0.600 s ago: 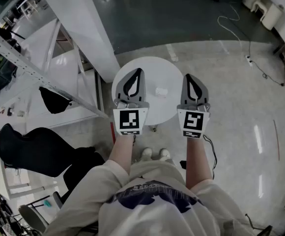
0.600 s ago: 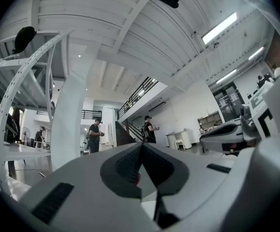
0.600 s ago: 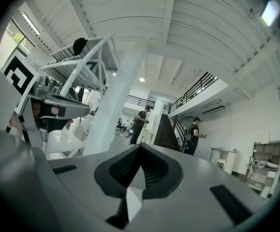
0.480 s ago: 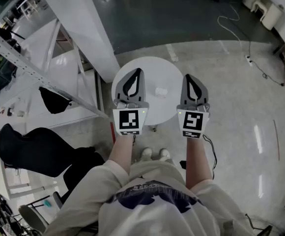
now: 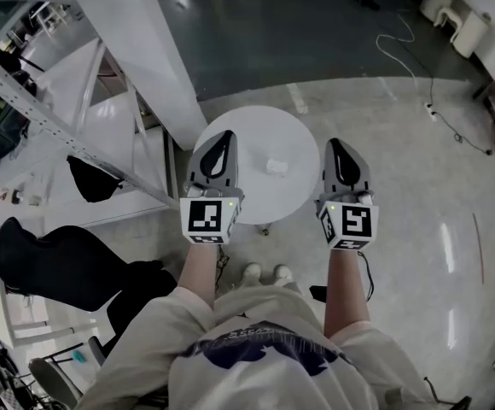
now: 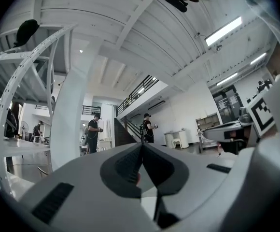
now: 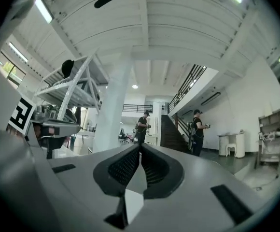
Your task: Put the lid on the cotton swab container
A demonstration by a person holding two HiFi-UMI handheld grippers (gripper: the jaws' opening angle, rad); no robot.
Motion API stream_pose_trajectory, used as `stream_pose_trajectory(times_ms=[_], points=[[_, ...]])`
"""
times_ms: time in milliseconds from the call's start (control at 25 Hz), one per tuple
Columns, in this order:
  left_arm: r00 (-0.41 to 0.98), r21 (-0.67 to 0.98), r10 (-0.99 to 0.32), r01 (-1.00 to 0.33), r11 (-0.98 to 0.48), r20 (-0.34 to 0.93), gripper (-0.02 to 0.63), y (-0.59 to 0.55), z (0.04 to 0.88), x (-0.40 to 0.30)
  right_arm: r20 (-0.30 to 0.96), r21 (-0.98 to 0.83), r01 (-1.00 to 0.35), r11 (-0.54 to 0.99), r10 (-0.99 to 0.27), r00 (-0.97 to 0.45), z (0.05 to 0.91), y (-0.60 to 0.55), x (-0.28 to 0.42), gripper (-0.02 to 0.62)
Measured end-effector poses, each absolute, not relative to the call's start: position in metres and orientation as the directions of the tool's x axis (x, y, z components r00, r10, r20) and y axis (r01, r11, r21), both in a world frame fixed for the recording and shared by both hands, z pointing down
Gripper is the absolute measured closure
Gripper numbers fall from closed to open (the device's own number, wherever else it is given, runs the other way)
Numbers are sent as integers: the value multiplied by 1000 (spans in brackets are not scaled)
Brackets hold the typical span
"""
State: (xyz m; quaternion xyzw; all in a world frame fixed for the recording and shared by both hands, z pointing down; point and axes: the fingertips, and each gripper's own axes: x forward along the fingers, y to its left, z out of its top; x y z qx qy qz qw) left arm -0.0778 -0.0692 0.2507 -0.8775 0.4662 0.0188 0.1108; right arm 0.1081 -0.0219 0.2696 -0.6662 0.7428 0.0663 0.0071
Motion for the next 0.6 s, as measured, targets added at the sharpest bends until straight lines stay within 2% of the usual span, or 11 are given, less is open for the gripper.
stream_pose_trajectory(times_ms=[320, 600], points=[[592, -212, -803, -795, -569, -66, 606, -61, 252, -100, -157, 10, -995, 96, -983, -96, 250, 3, 157, 508], [598, -232, -801, -778, -584, 9, 567, -43, 274, -100, -158, 16, -989, 149, -976, -150, 249, 9, 172, 498]])
